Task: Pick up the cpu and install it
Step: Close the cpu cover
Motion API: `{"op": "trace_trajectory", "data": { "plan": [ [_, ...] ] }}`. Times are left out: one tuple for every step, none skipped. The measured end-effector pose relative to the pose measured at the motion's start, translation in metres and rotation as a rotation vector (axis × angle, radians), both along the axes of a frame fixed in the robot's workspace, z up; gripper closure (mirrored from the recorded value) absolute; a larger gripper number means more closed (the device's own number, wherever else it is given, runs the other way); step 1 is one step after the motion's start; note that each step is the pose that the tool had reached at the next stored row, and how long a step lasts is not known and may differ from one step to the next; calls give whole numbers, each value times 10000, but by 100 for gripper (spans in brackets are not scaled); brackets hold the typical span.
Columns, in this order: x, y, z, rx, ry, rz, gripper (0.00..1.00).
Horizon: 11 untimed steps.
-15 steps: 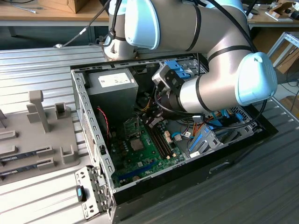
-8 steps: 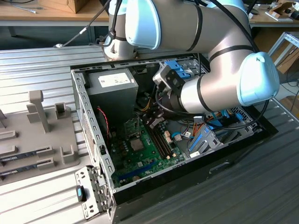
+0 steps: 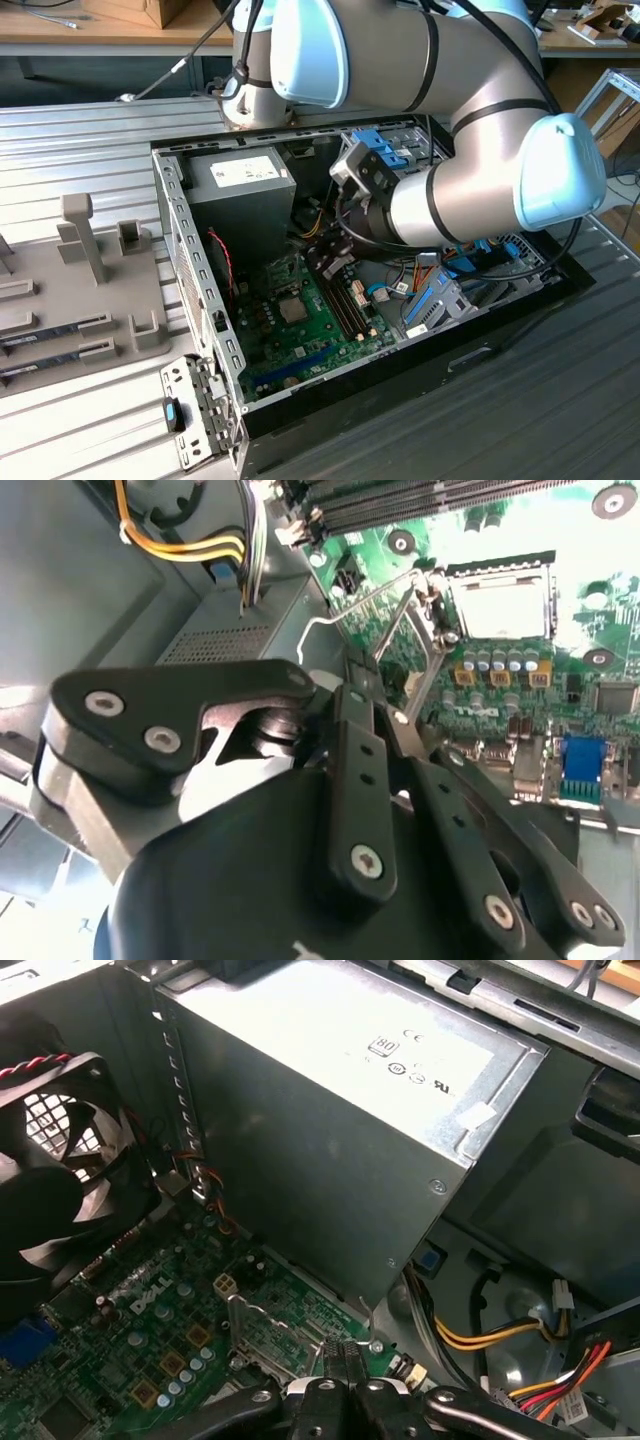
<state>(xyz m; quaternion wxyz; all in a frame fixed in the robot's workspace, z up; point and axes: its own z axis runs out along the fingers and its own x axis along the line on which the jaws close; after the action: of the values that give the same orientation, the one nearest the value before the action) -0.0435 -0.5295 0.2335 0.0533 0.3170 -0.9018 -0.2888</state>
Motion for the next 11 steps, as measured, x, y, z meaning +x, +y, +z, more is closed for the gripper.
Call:
{"op": "trace_trajectory", "data": {
  "plan": [
    [0, -2, 3, -1, 0, 1, 89],
    [0, -2, 10, -10, 0, 4, 89],
    [1, -2, 14, -18, -1, 8, 89],
    [1, -3, 20, -37, 0, 13, 89],
    [1, -3, 26, -54, 0, 16, 89],
    [1, -3, 36, -75, 0, 22, 89],
    [1, -3, 44, -88, 0, 26, 89],
    [0, -3, 48, -96, 0, 28, 89],
    [1, -3, 52, -105, -1, 31, 89],
    [1, -3, 53, -109, -1, 33, 89],
    [0, -3, 56, -119, 0, 35, 89]
  ]
}}
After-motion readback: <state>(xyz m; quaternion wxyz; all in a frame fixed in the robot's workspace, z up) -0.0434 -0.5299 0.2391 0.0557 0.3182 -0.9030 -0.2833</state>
